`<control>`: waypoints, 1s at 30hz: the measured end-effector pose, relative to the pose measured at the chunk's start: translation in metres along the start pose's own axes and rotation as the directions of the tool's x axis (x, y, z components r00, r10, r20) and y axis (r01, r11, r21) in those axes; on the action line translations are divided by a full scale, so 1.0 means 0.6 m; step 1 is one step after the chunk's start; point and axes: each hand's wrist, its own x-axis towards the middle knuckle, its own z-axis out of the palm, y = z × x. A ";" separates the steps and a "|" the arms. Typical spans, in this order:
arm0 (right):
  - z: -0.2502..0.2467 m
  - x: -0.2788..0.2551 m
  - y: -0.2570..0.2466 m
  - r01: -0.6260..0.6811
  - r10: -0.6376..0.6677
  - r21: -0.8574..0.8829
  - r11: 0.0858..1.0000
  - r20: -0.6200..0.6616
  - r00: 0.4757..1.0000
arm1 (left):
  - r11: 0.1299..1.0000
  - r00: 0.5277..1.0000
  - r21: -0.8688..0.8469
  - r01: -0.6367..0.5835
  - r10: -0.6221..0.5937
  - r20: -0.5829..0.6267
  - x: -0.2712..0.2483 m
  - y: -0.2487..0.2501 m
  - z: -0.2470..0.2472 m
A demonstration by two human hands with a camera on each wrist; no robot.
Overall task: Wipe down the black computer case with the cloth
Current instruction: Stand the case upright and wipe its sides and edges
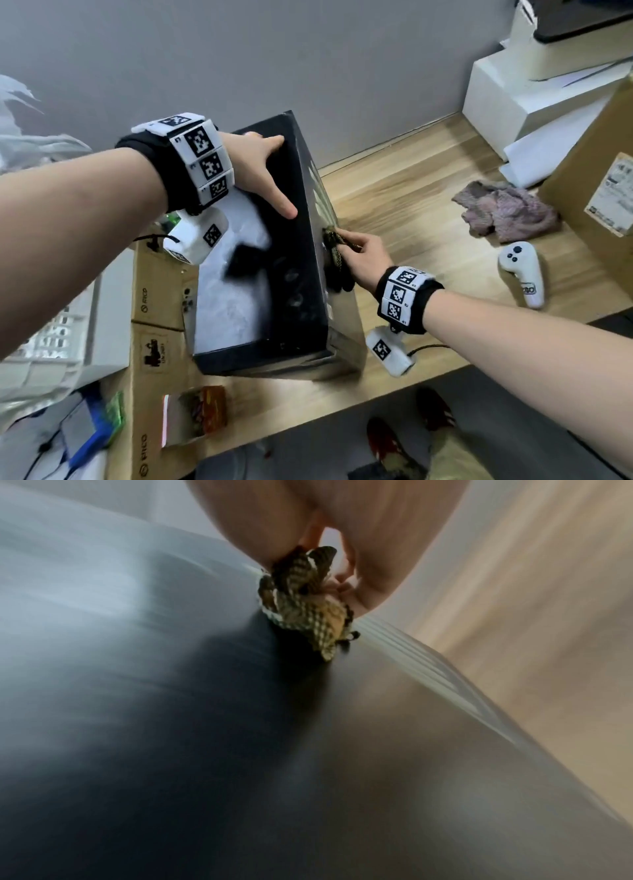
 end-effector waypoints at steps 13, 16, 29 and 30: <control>-0.054 0.021 0.149 -0.372 0.462 -0.480 0.795 0.080 0.883 | 0.996 0.998 0.093 0.013 -0.019 0.062 0.016 0.012 -0.014; -0.065 0.011 0.143 -0.355 0.486 -0.547 0.758 0.109 0.867 | 0.998 0.998 0.064 0.004 -0.008 0.057 0.016 0.008 -0.013; -0.028 0.092 0.074 -0.326 0.356 -0.289 0.900 0.055 0.933 | 1.000 1.000 -0.012 0.011 -0.011 0.010 0.016 0.000 -0.004; -0.026 0.100 0.044 -0.294 0.312 -0.231 0.927 0.044 0.949 | 1.000 1.000 -0.015 0.012 -0.012 0.008 0.016 0.001 -0.004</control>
